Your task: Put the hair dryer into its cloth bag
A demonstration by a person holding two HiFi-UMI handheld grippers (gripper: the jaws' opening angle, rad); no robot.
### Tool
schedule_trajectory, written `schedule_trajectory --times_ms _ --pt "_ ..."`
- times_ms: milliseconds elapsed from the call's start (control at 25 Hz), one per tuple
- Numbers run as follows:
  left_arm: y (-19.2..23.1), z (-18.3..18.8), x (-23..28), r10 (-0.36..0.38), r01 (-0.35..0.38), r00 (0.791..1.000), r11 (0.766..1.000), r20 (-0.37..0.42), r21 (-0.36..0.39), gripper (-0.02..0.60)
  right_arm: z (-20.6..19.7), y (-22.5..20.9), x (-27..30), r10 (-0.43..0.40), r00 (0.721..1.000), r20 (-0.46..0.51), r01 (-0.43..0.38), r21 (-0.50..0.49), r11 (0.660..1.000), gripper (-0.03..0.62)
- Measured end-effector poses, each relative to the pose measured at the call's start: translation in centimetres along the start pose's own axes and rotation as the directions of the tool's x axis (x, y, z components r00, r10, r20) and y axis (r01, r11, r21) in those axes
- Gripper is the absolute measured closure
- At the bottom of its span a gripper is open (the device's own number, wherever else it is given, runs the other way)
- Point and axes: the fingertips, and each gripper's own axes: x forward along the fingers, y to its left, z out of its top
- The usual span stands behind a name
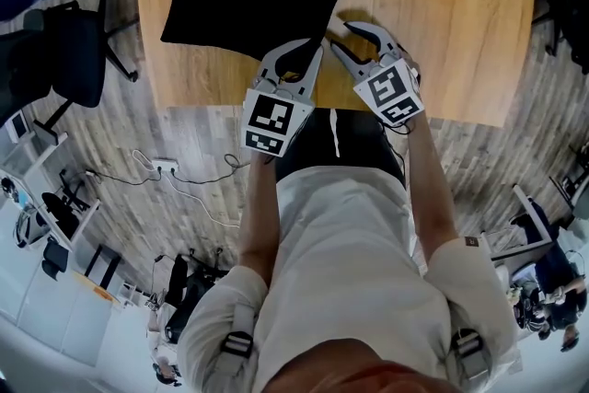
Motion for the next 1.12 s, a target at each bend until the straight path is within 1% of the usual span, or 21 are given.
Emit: schedule_trajectory --times_ms 120,280,520,720,920,1120 --pt "0.1 1.0 -0.2 0.008 -0.008 1.0 1.0 0.01 0.019 0.548 0.8 -0.5 -1.6 -0.029 0.999 0.02 0.029 0.005 1.0 0.434" --pt "0.3 2.7 -0.5 0.013 -0.014 0.999 0.999 0.033 0.043 0.549 2.6 -1.6 -4.0 -0.081 0.995 0.062 0.08 0.023 0.997 0.465" --pt "0.8 5.7 -1.5 0.006 -0.013 0.997 0.996 0.073 0.087 0.549 6.2 -3.2 -7.1 -0.164 0.977 0.133 0.161 0.035 0.986 0.512" --pt "1.1 8.4 -2.9 0.008 -0.022 0.993 0.992 0.114 0.123 0.555 8.9 -3.9 -9.5 -0.214 0.962 0.172 0.212 0.03 0.977 0.543" --pt "1.2 10.0 -4.0 0.004 -0.024 0.991 0.989 0.133 0.149 0.56 10.6 -4.2 -11.5 -0.24 0.949 0.207 0.237 0.039 0.971 0.568" --pt "1.6 11.0 -4.6 0.015 -0.039 0.99 0.984 0.142 0.171 0.561 11.4 -4.3 -12.8 -0.246 0.945 0.217 0.241 0.05 0.969 0.572"
